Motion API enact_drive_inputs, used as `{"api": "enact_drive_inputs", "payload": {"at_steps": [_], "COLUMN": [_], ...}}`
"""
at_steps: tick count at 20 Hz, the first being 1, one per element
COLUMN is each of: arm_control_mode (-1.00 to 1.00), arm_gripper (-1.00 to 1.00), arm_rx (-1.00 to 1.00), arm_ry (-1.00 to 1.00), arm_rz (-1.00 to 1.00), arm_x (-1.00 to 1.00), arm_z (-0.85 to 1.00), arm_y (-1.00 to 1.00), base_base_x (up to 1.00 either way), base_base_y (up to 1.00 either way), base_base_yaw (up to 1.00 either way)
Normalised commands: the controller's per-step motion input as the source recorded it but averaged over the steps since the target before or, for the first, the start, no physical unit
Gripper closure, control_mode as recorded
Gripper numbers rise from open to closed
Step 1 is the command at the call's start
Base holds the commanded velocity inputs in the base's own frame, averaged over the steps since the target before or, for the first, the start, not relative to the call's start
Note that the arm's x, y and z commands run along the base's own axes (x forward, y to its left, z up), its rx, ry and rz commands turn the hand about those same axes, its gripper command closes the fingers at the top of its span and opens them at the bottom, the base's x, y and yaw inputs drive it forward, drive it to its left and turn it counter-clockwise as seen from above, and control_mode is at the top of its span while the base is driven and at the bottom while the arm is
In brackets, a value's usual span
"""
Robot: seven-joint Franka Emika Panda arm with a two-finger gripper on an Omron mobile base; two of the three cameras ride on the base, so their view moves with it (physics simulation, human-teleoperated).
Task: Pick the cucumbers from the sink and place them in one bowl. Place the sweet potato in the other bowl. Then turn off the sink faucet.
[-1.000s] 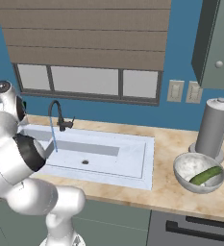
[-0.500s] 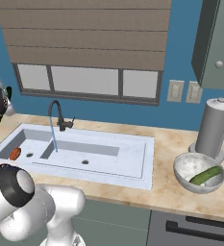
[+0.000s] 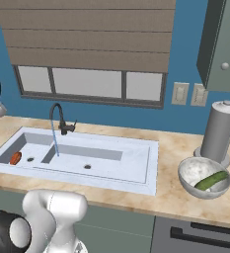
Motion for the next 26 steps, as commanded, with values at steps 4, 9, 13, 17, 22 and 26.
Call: {"api": "enact_drive_inputs", "payload": {"at_steps": [4,9,13,17,22,26], "arm_control_mode": [-1.0,-1.0,-1.0,-1.0,-1.0,-1.0], "arm_gripper": [1.0,1.0,1.0,1.0,1.0,1.0], "arm_rx": [-0.02,-0.03,-0.07,-0.08,-0.09,-0.07], "arm_ry": [0.0,0.02,0.12,0.17,0.25,0.19], "arm_rz": [0.0,0.0,0.0,-0.05,-0.14,-0.22], "arm_x": [-0.59,-0.45,-0.08,0.0,0.02,0.0], "arm_z": [0.18,0.09,0.0,0.0,0.0,0.0], "arm_y": [-0.95,-1.0,-1.0,-1.0,-0.97,-0.89], "base_base_x": [0.0,0.0,0.0,0.0,0.0,0.0], "base_base_y": [0.0,0.0,0.0,0.0,0.0,0.0], "base_base_yaw": [0.0,0.0,0.0,0.0,0.0,0.0]}}
